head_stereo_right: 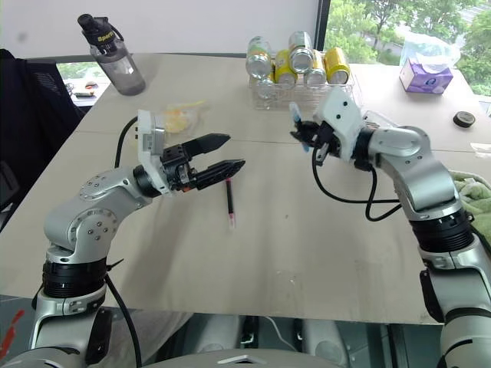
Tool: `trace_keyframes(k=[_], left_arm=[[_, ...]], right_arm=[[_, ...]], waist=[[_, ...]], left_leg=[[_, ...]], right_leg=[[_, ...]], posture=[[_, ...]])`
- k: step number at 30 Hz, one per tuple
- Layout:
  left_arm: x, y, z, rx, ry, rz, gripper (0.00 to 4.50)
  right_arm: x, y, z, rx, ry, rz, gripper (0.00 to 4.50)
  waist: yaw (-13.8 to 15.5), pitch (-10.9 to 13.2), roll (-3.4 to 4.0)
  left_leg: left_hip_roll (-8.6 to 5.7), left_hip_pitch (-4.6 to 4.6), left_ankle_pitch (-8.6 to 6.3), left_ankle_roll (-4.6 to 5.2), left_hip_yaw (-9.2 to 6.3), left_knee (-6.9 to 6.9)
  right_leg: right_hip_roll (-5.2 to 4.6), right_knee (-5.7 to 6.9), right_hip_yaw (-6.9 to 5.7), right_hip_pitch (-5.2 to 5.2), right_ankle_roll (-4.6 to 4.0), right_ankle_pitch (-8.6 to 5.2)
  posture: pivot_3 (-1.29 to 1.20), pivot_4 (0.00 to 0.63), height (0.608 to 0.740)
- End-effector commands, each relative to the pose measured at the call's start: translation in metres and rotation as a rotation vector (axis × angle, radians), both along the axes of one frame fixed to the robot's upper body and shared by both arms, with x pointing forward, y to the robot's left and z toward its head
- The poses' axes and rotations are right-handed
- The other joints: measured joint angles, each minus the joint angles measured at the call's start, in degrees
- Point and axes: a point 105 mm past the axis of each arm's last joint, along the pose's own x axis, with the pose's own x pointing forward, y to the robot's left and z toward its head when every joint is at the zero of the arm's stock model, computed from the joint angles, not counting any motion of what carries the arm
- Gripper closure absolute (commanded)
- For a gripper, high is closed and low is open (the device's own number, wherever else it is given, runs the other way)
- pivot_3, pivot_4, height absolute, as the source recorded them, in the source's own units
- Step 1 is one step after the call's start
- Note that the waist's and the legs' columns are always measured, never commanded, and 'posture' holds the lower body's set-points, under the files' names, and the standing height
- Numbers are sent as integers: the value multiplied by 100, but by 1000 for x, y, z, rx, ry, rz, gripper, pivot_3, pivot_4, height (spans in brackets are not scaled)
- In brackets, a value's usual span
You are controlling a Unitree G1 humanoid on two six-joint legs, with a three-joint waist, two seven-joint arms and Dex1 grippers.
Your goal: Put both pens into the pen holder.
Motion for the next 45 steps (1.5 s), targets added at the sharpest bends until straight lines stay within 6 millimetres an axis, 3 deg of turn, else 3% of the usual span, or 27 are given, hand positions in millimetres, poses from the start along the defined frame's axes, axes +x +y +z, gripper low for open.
trace_keyframes(k=[1,4,19,27,32,45], left_arm=[[-1,-6,15,17,-90,21,63],[2,-6,14,31,-103,46,63],[-4,-10,15,189,-182,-4,63],[-7,-17,18,202,-198,-59,63],[-8,-17,18,206,-194,-70,63],[-7,-19,15,217,-188,-89,63]], right_arm=[[7,-20,24,-15,-205,-57,4478],[18,-39,11,-144,-324,-93,4478],[34,-79,8,-166,-407,-214,4478],[40,-88,21,-55,-427,-278,4478],[41,-97,11,-45,-391,-308,4478],[39,-100,-5,-30,-341,-307,4478]], waist=[[-1,0,0],[-4,0,0],[-10,5,6],[-18,6,9],[-9,6,9],[-14,7,9]], left_leg=[[0,0,0,0,0,0],[0,1,0,-1,4,0],[2,4,2,-4,7,0],[2,5,2,-4,9,0],[2,5,3,-4,10,0],[2,6,3,-4,11,1]], right_leg=[[0,0,0,0,0,0],[0,0,3,0,0,0],[-1,2,5,0,-1,0],[-1,4,6,0,-1,0],[-1,4,6,0,-1,0],[-1,5,8,0,-1,0]], posture=[[0,150,740],[0,150,740],[0,150,740],[0,150,740],[0,150,740],[0,150,740]])
